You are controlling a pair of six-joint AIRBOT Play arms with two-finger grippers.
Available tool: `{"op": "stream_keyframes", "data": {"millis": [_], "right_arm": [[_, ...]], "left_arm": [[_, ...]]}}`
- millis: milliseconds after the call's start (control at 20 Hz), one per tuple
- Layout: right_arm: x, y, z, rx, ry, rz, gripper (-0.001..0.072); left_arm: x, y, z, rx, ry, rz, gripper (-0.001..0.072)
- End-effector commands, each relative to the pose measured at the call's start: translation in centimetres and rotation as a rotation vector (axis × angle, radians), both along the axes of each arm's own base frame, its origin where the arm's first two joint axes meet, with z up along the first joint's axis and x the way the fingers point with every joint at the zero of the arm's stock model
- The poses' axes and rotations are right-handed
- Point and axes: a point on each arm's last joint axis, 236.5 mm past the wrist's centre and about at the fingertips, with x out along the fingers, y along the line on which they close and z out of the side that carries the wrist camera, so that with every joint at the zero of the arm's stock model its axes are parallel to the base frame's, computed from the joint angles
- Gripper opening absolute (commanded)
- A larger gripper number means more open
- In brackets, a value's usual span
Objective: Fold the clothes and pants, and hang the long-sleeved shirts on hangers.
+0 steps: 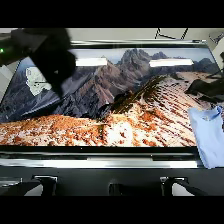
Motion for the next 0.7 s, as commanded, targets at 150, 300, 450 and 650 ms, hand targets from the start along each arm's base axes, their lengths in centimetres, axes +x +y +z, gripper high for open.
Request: {"op": "stream_keyframes", "data": {"millis": [150,300,450,650], "right_arm": [[-3.1,1.1,7.1,-0.050,-0.179,0.004,0.0668],[-4.6,1.6,7.1,-0.040,-0.141,0.014,0.0668],[-4.5,1.6,6.3,-0.032,-0.113,0.015,0.0667],[-3.2,1.4,3.5,0.000,-0.034,0.019,0.0667]], "left_arm": [[-10.4,-13.9,-0.1,0.048,-0.024,-0.230,0.0025],[-9.6,-17.3,-13.1,0.135,0.277,-0.244,0.0025],[-7.9,-17.7,-27.5,0.192,0.637,-0.164,0.0025],[-7.5,-18.5,-34.7,0.160,0.941,-0.249,0.0701]]}}
